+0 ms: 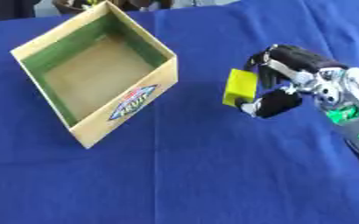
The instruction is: Pick up objects on the table and place them in the box.
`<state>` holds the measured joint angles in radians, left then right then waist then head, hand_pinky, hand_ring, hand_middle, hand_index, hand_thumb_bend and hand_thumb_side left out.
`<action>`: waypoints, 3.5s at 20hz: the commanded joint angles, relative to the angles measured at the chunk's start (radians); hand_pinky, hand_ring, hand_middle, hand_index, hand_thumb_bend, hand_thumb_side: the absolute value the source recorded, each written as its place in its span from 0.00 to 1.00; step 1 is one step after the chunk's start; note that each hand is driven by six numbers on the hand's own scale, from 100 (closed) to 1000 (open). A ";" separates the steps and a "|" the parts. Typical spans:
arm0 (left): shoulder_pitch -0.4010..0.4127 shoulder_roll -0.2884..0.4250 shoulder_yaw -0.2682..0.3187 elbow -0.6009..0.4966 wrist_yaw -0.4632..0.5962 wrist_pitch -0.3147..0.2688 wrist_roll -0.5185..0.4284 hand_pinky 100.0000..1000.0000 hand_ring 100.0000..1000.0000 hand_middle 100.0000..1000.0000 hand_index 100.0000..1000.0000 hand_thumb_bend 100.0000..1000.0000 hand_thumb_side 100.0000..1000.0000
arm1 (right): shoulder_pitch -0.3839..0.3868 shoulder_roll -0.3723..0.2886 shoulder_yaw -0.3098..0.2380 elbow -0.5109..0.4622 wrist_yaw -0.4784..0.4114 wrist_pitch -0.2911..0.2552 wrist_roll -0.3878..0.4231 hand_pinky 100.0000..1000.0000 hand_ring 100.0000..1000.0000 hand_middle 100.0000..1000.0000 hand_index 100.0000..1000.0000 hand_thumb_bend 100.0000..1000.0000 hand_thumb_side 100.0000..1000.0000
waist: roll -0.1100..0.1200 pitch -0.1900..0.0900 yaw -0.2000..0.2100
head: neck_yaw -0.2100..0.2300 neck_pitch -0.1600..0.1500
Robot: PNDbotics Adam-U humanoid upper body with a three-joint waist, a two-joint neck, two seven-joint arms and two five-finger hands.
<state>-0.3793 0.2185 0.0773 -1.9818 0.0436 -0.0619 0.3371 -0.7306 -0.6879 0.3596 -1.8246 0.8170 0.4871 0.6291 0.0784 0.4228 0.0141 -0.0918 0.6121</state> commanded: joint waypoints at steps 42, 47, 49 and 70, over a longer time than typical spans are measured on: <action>-0.046 0.018 -0.010 -0.018 0.015 0.004 -0.006 0.66 0.69 0.68 0.84 0.00 0.93 | -0.628 0.367 -0.041 0.523 0.188 -0.048 -0.169 0.46 0.39 0.26 0.29 0.00 0.37 | -0.069 0.020 0.185 | -0.125 -0.067; -0.047 0.009 -0.010 -0.018 0.020 0.003 0.001 0.66 0.69 0.68 0.84 0.00 0.93 | -0.614 0.458 -0.045 0.606 0.261 -0.044 -0.245 0.45 0.40 0.26 0.29 0.00 0.37 | -0.063 0.022 0.194 | -0.141 -0.083; -0.048 0.006 -0.010 -0.018 0.021 0.002 0.003 0.66 0.69 0.68 0.84 0.00 0.93 | -0.608 0.479 -0.046 0.631 0.292 -0.045 -0.276 0.45 0.40 0.26 0.29 0.00 0.37 | -0.063 0.022 0.197 | -0.144 -0.088; -0.062 -0.004 -0.013 -0.018 0.026 -0.002 0.001 0.66 0.69 0.68 0.83 0.00 0.92 | -0.592 0.552 -0.058 0.860 0.384 -0.195 -0.193 0.53 0.50 0.37 0.44 0.00 0.35 | -0.062 0.036 0.213 | -0.162 -0.103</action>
<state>-0.4318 0.2020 0.0653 -1.9816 0.0691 -0.0625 0.3396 -1.3027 -0.1375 0.3065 -0.9564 1.1997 0.2998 0.4155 0.0113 0.4812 0.2224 -0.2503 0.5243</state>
